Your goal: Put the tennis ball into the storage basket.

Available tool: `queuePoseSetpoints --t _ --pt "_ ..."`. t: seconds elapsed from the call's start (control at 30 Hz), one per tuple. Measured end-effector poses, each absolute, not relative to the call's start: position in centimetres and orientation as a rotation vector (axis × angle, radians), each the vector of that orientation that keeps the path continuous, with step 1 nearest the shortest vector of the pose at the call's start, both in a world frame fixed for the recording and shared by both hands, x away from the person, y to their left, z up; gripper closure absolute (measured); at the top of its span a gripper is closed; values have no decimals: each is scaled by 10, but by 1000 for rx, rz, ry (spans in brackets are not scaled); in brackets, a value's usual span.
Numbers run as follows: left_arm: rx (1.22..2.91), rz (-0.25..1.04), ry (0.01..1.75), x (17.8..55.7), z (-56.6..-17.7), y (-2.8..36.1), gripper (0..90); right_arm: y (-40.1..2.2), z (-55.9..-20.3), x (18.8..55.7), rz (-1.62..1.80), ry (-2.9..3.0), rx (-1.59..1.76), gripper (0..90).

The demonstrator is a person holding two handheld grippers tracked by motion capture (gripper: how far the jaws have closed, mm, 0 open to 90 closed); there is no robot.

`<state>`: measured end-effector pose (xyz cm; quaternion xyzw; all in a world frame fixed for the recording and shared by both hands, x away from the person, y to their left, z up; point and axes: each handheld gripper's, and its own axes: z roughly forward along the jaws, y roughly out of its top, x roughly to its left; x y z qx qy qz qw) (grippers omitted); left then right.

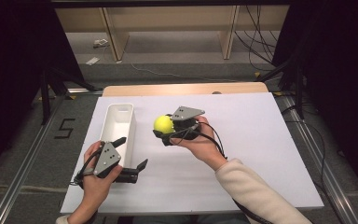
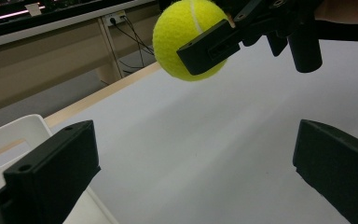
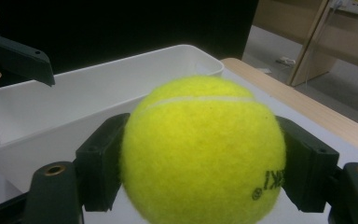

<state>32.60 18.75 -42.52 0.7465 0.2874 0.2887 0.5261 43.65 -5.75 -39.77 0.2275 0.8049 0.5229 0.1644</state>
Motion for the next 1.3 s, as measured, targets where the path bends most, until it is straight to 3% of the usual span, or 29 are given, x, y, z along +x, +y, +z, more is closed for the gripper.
queuePoseSetpoints --t 1.3 --pt "1783 690 688 326 -425 187 0 -42 -399 438 1505 2310 637 267"
